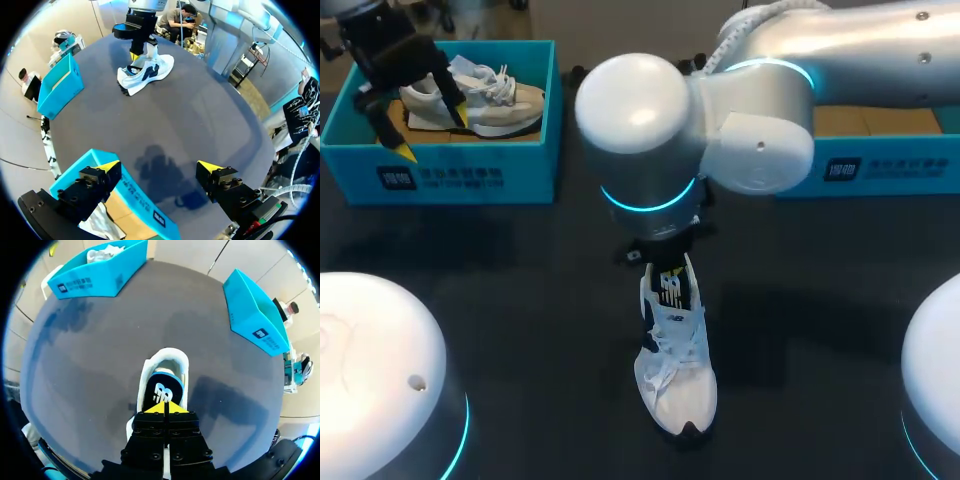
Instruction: Take the shoe out of the shoebox, open the shoe tongue, remove and reinsert the insole, then place the shoe into the shoebox
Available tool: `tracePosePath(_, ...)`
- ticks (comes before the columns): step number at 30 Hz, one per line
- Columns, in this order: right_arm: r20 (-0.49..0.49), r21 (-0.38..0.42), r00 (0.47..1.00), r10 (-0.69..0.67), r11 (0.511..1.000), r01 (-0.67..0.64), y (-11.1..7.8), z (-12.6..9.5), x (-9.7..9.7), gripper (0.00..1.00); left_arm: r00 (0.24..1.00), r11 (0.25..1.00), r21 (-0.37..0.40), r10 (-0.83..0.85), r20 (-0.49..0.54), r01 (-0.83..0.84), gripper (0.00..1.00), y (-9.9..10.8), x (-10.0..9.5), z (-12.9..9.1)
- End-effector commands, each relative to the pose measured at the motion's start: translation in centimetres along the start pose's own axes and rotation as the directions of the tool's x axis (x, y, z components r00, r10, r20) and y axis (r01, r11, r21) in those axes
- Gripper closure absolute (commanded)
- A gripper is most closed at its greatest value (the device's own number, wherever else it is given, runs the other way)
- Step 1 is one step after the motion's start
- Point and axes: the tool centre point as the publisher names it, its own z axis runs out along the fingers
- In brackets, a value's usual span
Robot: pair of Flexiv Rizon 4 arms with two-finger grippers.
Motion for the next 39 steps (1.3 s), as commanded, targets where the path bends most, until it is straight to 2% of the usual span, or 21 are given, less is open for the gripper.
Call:
tracePosePath(1, 0.051, 0.030, 0.999, 0.013, 0.999, -0.015, 0.4, 0.6, 0.7, 1.00, 1.000, 1.000, -0.003, 0.000, -0.001, 0.000, 0.00, 0.0, 0.1, 0.0)
tracePosePath(5, 0.062, 0.022, 0.998, 0.028, 0.999, -0.030, -0.1, 1.8, 0.8, 1.00, 1.000, 1.000, -0.003, 0.000, -0.001, 0.000, 0.00, 0.0, 0.1, 0.0)
tracePosePath(13, 0.119, -0.006, 0.988, 0.099, 0.995, -0.099, -1.1, 2.6, 0.3, 1.00, 1.000, 1.000, -0.003, 0.000, -0.001, 0.000, 0.00, 0.0, 0.1, 0.0)
tracePosePath(20, 0.169, 0.007, 0.977, 0.132, 0.991, -0.135, -1.9, 2.7, 0.0, 1.00, 1.000, 1.000, -0.003, 0.000, -0.001, 0.000, 0.00, 0.0, 0.1, 0.0)
tracePosePath(26, 0.154, 0.028, 0.978, 0.139, 0.989, -0.145, -2.2, 4.5, -0.2, 1.00, 1.000, 1.000, -0.003, 0.000, -0.001, 0.000, 0.00, 0.0, 0.1, 0.0)
tracePosePath(35, 0.214, 0.073, 0.964, 0.157, 0.982, -0.177, -2.2, 6.2, -0.8, 1.00, 1.000, 1.000, -0.003, 0.000, -0.001, 0.000, 0.00, 0.0, 0.1, 0.0)
tracePosePath(39, 0.195, 0.089, 0.968, 0.158, 0.980, -0.178, -2.0, 7.4, -1.0, 1.00, 1.000, 1.000, -0.003, 0.000, -0.001, 0.000, 0.00, 0.0, 0.1, 0.0)
